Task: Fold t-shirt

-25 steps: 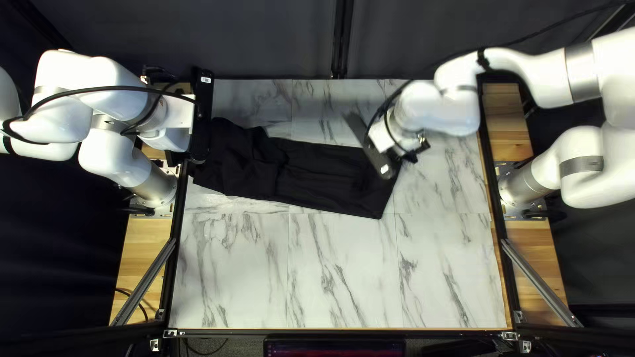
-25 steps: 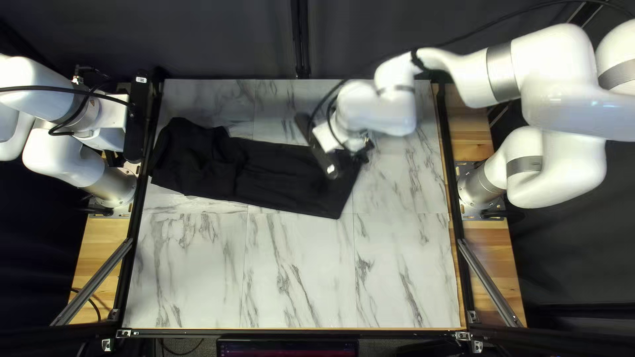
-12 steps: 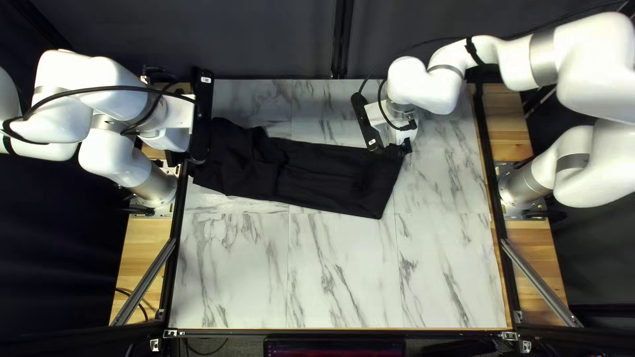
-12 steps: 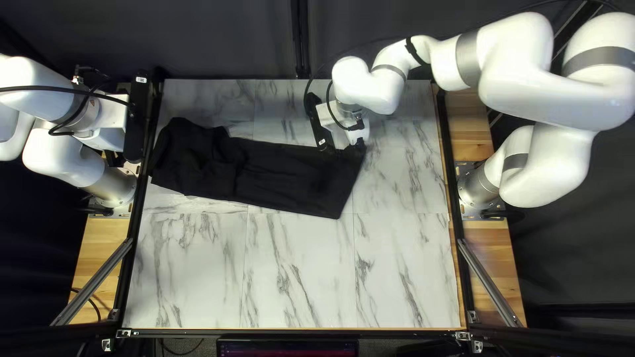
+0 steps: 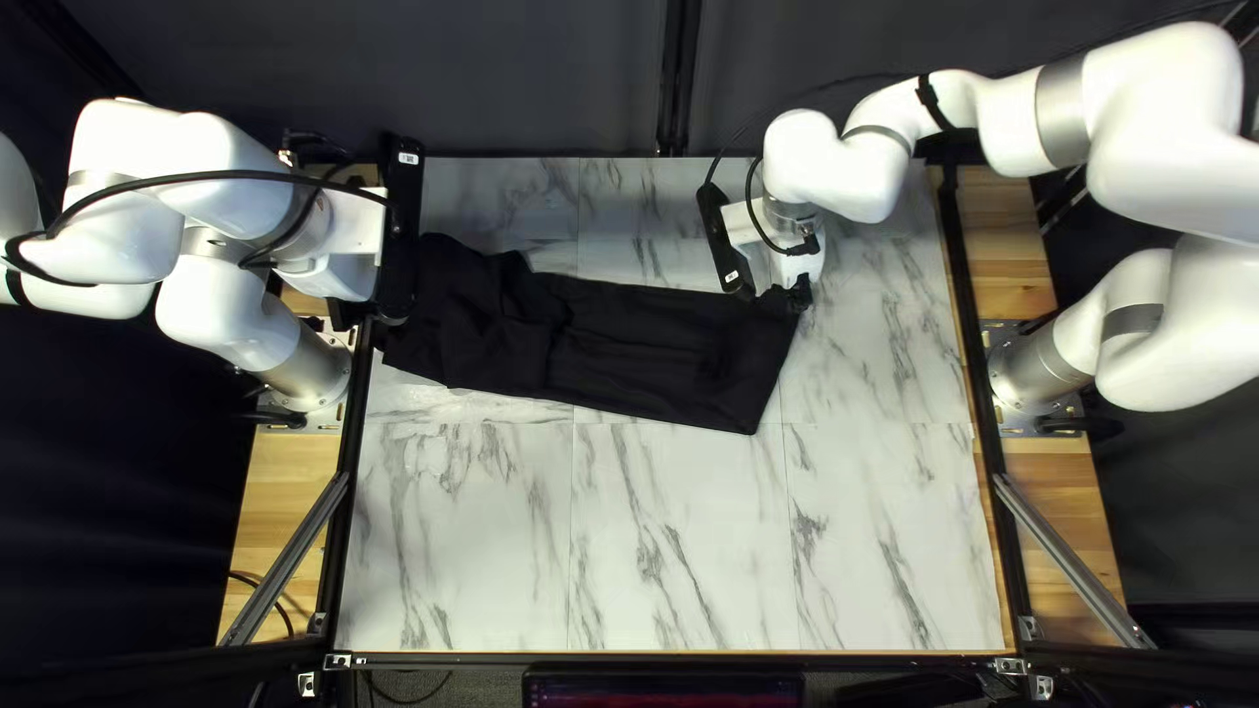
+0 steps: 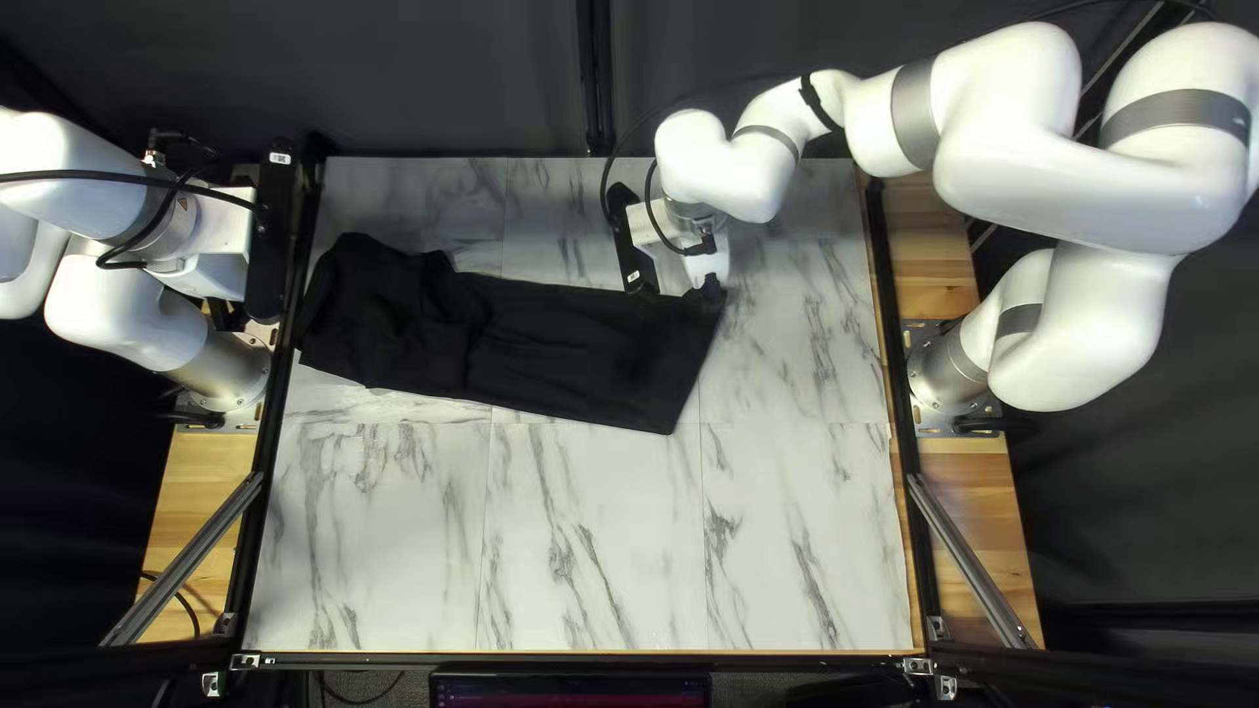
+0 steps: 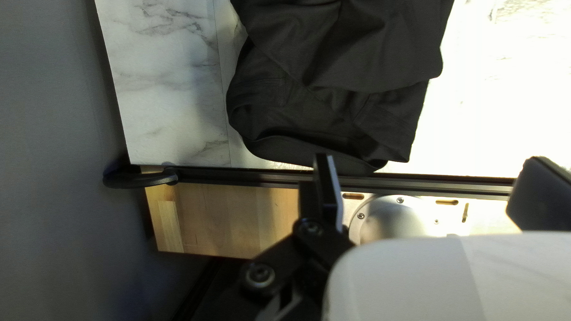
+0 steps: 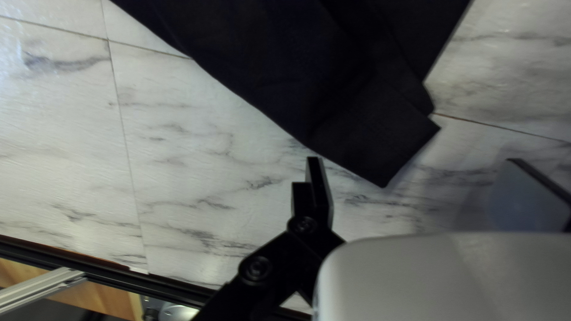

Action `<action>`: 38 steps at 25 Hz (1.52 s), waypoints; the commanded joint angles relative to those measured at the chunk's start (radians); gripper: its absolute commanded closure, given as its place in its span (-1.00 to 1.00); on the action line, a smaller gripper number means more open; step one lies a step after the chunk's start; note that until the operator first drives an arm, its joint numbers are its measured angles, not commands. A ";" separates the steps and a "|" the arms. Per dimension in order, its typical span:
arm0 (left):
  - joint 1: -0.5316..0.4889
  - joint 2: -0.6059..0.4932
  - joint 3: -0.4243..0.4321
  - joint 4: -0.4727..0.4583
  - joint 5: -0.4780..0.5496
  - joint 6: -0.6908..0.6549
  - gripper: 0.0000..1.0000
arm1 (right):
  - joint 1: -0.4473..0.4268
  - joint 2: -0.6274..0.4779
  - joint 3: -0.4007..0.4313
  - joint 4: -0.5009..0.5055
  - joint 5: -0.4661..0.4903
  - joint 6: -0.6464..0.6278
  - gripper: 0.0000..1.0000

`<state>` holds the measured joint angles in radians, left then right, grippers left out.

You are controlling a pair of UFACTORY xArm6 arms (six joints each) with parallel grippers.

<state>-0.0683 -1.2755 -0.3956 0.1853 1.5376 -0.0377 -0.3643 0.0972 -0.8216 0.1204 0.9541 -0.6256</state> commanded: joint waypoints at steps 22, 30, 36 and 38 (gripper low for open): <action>0.000 0.000 0.000 0.000 0.000 0.000 -1.00 | -0.042 0.124 -0.071 0.144 0.062 -0.028 -0.08; 0.000 0.000 0.000 0.000 0.000 0.000 -1.00 | -0.042 0.127 -0.080 0.133 0.066 -0.016 1.00; 0.000 0.000 0.000 0.000 0.000 0.000 -1.00 | -0.010 0.069 -0.078 0.107 0.082 0.048 1.00; 0.000 0.000 0.000 0.000 0.000 0.000 -1.00 | 0.008 0.038 -0.074 0.094 0.086 0.078 1.00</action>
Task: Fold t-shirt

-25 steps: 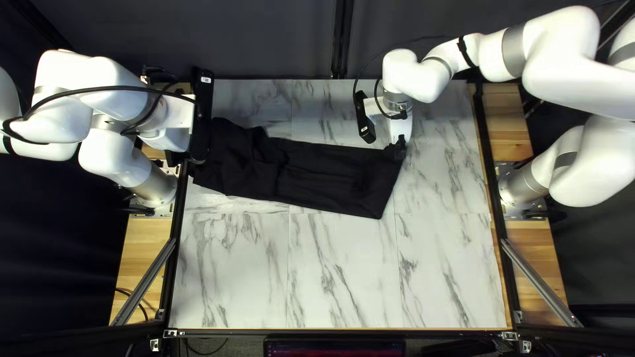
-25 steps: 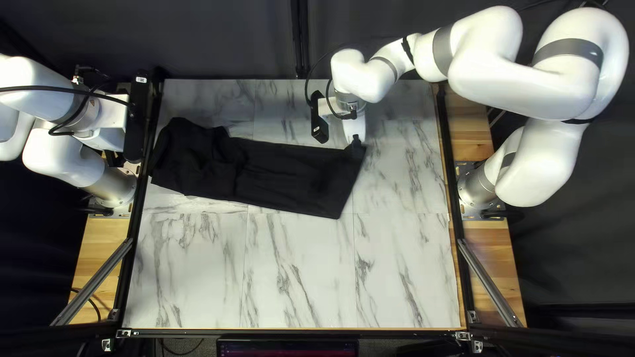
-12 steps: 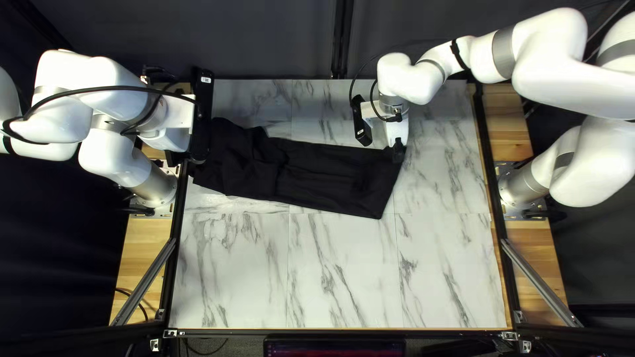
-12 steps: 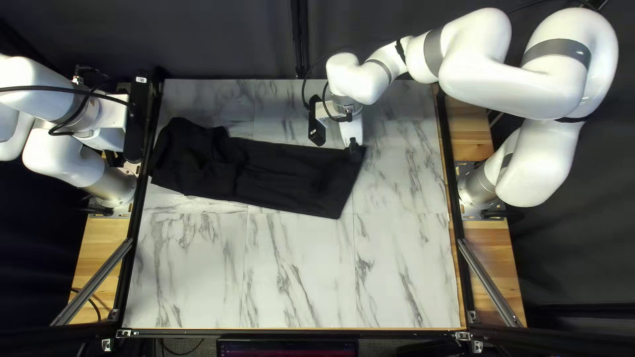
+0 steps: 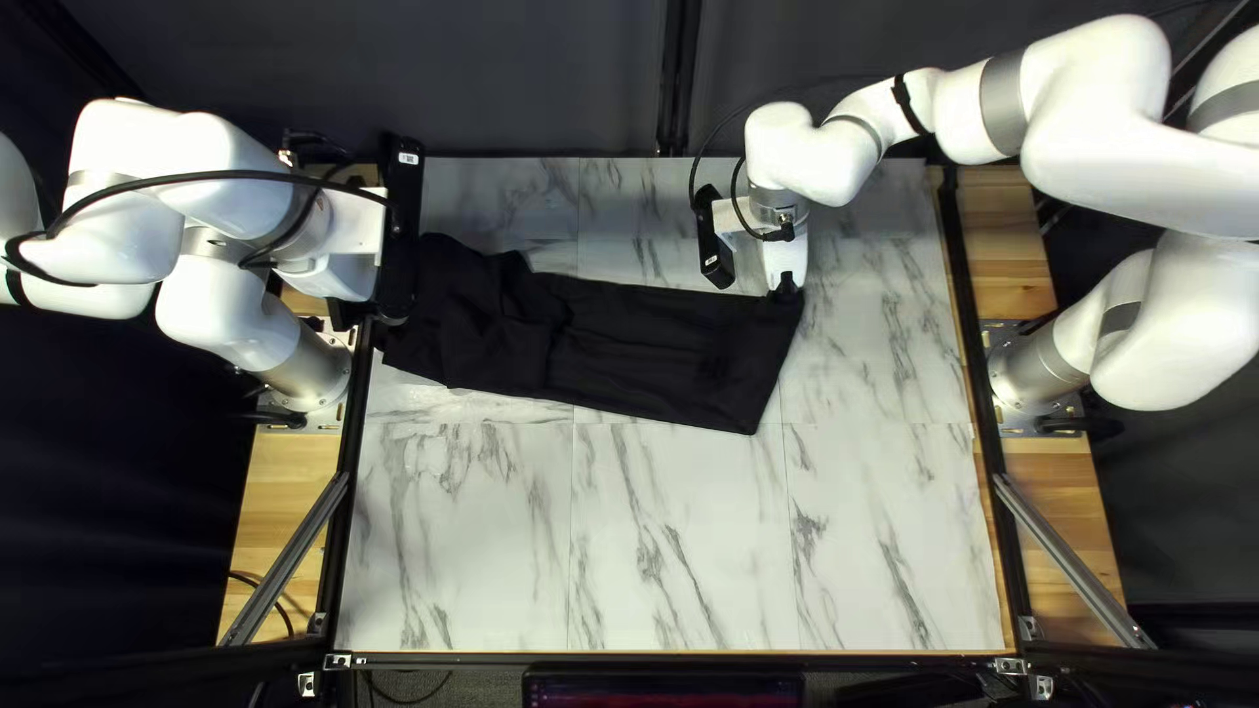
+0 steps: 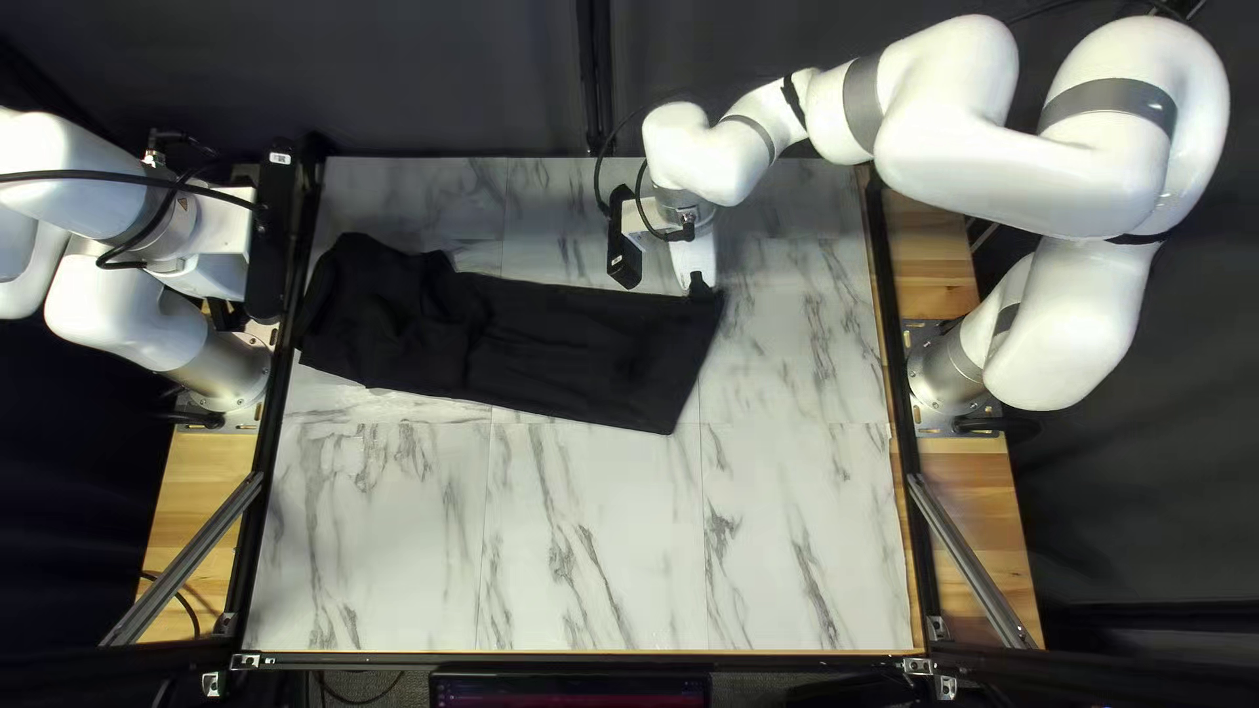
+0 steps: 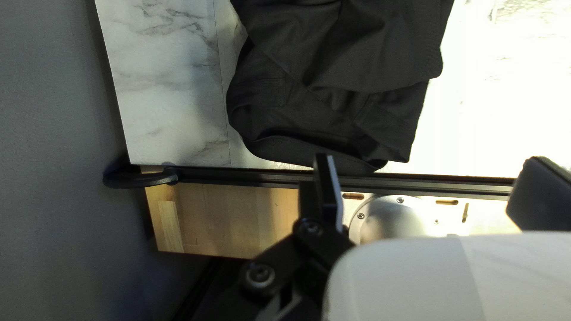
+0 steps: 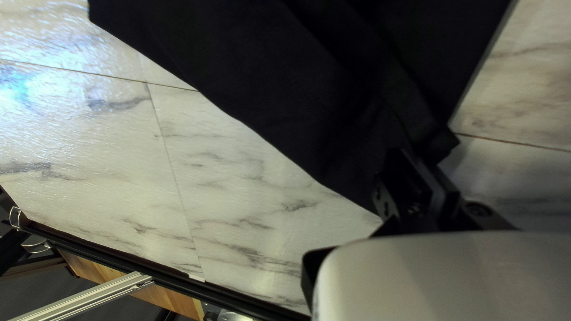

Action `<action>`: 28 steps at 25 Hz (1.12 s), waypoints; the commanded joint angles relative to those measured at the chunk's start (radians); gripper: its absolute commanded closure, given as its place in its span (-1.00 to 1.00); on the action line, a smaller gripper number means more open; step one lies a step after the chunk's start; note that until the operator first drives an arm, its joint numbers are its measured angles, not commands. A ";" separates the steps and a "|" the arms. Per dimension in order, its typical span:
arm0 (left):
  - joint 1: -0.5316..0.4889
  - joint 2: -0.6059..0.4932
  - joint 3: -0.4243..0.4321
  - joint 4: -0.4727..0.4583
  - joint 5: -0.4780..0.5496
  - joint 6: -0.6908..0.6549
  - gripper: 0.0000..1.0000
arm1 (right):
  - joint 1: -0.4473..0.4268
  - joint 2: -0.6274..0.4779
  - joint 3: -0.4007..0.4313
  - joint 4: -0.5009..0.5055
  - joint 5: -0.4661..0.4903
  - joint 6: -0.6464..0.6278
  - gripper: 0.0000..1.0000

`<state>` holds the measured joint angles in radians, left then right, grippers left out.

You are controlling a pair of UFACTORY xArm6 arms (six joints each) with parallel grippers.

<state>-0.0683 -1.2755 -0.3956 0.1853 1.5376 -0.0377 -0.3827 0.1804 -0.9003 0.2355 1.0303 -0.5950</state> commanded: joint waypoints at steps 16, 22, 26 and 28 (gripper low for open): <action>0.000 0.000 0.000 0.000 0.000 0.000 -1.00 | 0.156 -0.209 0.070 -0.124 -0.128 0.113 1.00; 0.000 0.000 0.000 0.000 0.000 0.000 -1.00 | 0.187 -0.244 0.102 -0.163 -0.208 0.071 1.00; 0.000 0.000 0.000 0.000 0.000 0.000 -1.00 | 0.210 -0.235 0.091 -0.199 -0.245 0.041 1.00; 0.000 0.000 0.000 0.000 0.000 0.000 -1.00 | 0.219 -0.221 0.081 -0.208 -0.265 0.016 1.00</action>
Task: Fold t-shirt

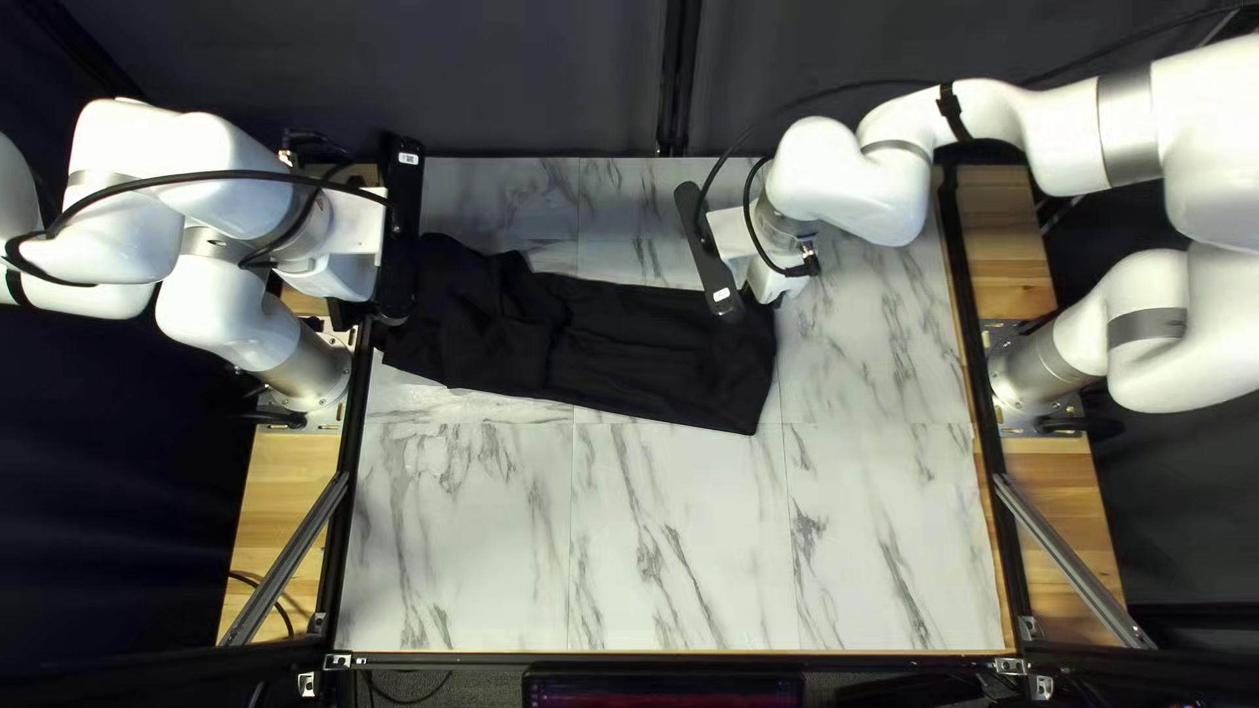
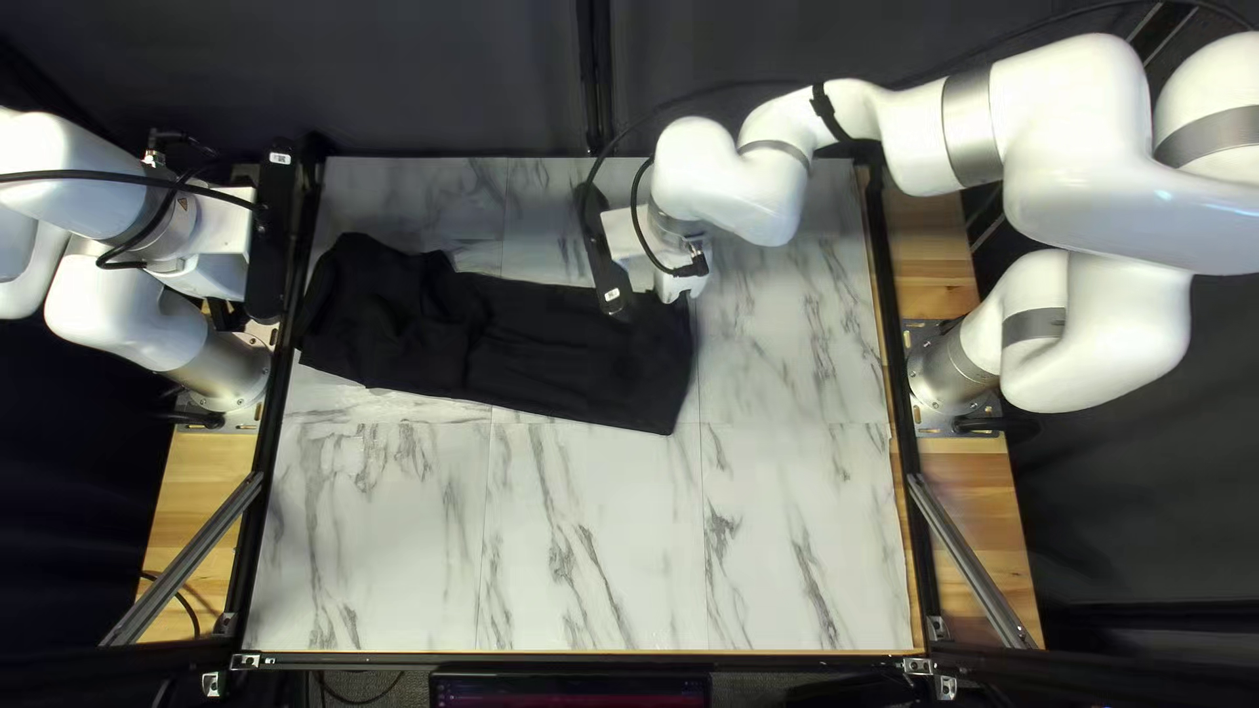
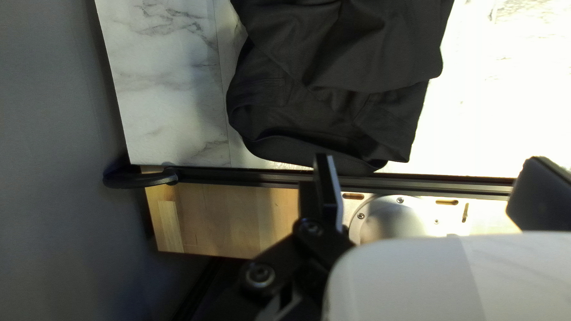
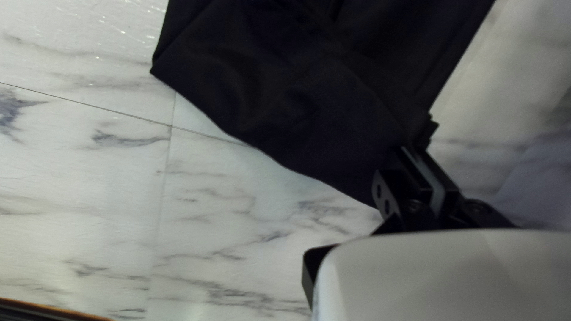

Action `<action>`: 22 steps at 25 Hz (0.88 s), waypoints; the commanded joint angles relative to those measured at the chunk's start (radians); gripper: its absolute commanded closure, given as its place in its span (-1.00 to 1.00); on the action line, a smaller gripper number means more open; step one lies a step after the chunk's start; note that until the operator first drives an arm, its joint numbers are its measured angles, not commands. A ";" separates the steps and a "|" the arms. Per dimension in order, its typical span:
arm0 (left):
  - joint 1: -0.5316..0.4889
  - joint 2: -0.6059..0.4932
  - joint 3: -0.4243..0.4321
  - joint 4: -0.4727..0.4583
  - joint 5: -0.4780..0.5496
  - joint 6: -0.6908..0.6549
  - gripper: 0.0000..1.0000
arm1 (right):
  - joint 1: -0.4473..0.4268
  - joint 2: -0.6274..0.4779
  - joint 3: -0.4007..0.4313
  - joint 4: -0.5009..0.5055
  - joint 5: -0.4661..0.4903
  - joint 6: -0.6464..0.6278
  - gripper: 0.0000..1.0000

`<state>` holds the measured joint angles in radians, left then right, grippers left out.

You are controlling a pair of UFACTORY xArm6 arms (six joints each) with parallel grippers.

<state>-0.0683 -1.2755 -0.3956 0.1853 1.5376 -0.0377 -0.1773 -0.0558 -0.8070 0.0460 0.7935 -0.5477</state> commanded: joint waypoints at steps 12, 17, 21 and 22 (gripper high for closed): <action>0.000 0.000 0.000 0.000 0.000 0.000 -1.00 | 0.000 0.203 -0.095 0.036 -0.157 -0.225 1.00; 0.000 0.000 0.000 0.000 0.000 0.000 -1.00 | -0.022 0.281 -0.127 0.073 -0.182 -0.286 1.00; 0.000 0.000 0.000 0.000 0.000 0.000 -1.00 | -0.024 0.329 -0.156 0.098 -0.183 -0.318 1.00; 0.000 0.000 0.000 0.000 0.000 0.000 -1.00 | -0.024 0.334 -0.159 0.101 -0.181 -0.322 1.00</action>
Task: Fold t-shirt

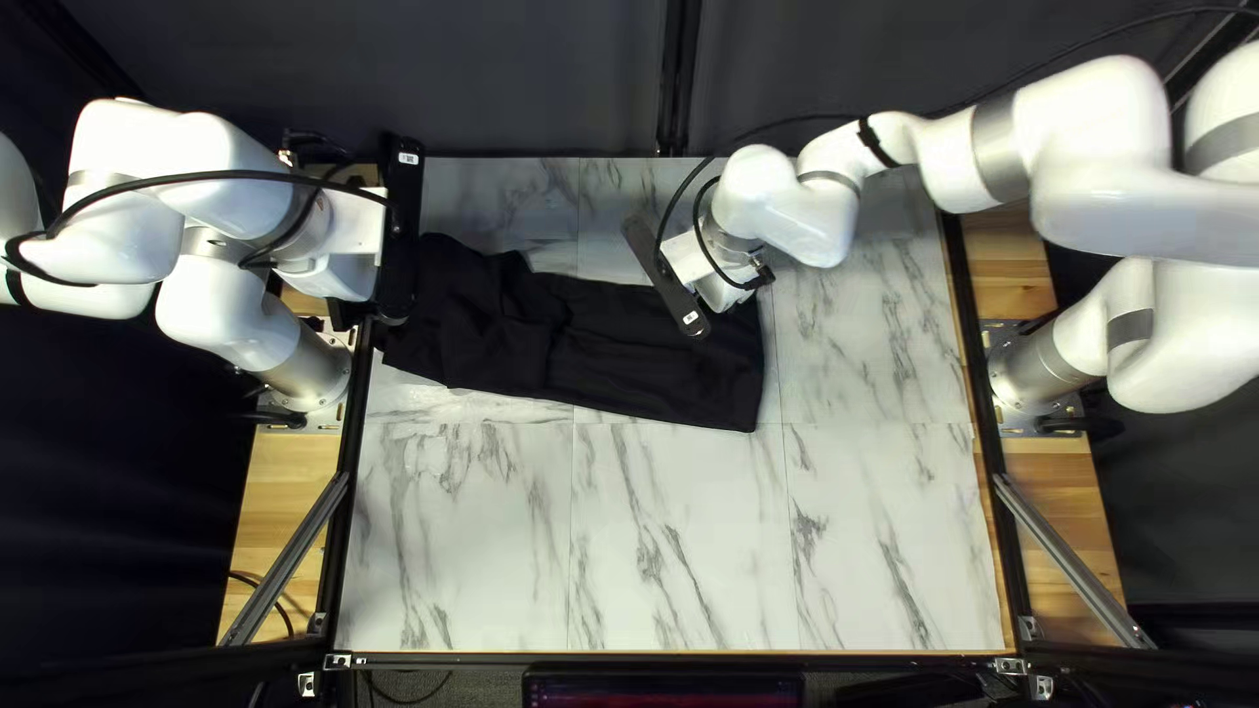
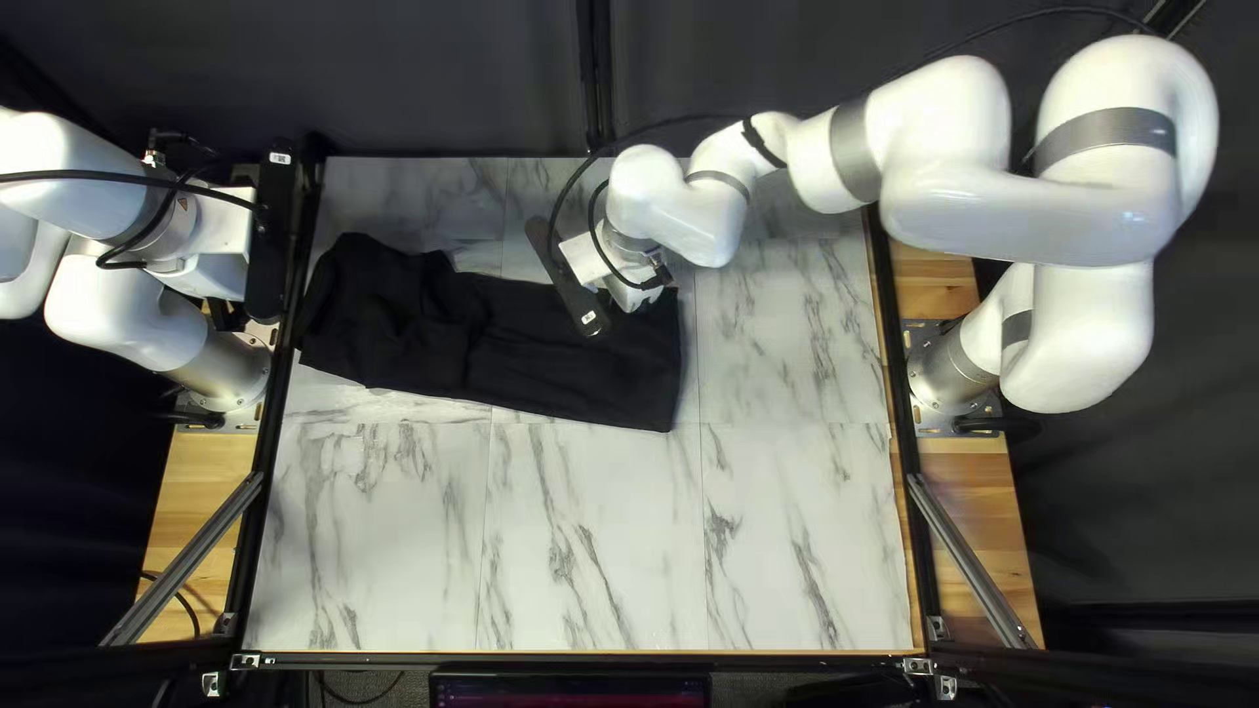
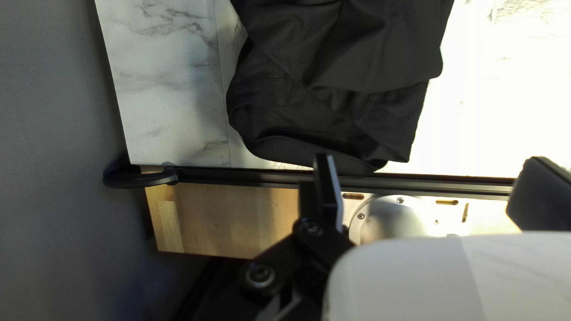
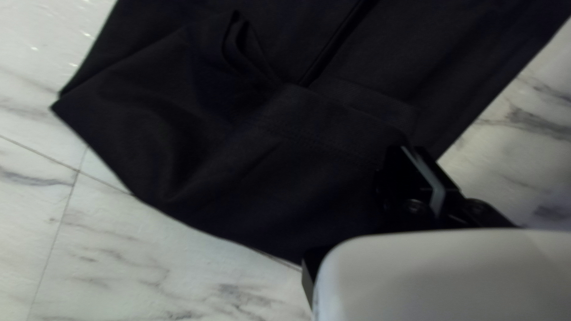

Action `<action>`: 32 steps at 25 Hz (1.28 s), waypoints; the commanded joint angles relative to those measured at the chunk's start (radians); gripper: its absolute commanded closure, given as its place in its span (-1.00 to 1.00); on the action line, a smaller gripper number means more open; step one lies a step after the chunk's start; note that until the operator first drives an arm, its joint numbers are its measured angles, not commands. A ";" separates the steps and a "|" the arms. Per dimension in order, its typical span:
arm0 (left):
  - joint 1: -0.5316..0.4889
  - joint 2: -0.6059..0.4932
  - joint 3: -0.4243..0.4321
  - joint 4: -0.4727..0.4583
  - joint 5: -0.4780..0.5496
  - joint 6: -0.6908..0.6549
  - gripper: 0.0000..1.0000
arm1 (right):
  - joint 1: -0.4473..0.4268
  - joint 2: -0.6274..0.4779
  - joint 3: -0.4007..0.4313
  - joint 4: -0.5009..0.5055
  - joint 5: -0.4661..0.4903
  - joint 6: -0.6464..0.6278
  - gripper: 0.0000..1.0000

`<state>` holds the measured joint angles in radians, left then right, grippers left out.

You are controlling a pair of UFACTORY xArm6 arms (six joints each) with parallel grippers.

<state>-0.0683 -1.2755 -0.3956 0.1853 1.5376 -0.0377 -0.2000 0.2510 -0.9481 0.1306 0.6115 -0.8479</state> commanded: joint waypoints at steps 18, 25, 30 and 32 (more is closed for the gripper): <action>0.000 0.000 0.000 0.000 0.000 0.000 -1.00 | 0.029 0.006 -0.036 -0.013 0.059 0.031 -1.00; 0.000 0.000 0.000 0.000 0.000 0.000 -1.00 | 0.135 -0.126 0.037 -0.081 0.093 0.225 -1.00; 0.000 0.000 0.000 0.000 0.000 0.000 -1.00 | 0.223 -0.176 0.075 -0.048 0.117 0.440 -1.00; 0.000 0.000 0.000 0.000 0.000 0.000 -1.00 | 0.253 -0.170 0.060 -0.042 0.134 0.540 -1.00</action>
<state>-0.0683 -1.2755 -0.3956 0.1853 1.5376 -0.0377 0.0068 0.0863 -0.8814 0.0665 0.7241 -0.4414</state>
